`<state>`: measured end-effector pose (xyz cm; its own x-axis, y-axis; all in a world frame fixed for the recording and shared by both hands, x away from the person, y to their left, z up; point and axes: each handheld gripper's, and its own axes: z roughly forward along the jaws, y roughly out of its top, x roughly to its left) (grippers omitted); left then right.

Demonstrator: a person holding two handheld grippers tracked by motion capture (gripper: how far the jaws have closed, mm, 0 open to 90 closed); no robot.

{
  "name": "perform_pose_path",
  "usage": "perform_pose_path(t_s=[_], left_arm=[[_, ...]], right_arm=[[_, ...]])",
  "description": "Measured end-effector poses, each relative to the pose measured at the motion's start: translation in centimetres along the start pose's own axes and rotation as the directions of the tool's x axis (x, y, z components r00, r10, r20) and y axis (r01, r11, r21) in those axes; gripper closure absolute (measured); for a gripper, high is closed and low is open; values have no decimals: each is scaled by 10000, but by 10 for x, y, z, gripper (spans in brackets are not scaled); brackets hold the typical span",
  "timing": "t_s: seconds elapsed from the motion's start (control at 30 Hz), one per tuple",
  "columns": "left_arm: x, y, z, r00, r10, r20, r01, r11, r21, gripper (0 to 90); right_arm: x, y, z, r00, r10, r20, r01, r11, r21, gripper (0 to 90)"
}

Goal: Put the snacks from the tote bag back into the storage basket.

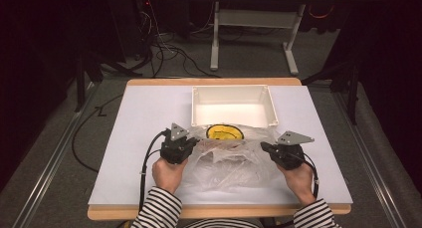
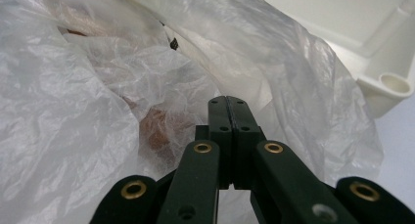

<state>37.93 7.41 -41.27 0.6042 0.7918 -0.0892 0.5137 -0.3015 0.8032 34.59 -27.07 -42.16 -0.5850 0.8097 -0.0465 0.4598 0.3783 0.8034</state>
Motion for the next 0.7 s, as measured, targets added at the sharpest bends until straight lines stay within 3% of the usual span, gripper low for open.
perform_pose_path(t_s=[0.3, 0.5, 0.7], left_arm=[[12, -3, 26, 9990, -316, -303, 338, 9965, 765, 898], [15, -6, 37, 9990, -236, -386, 282, 9922, 1218, 900], [15, -10, 38, 9992, -399, 58, 388, 9904, 1324, 900]], right_arm=[[-9, -9, 16, 9993, 368, 79, -371, 9979, 533, 900], [-11, -16, 27, 9987, 510, 2, -508, 9940, 970, 900], [-9, -23, 32, 9981, 593, -191, -572, 9934, 994, 900]])
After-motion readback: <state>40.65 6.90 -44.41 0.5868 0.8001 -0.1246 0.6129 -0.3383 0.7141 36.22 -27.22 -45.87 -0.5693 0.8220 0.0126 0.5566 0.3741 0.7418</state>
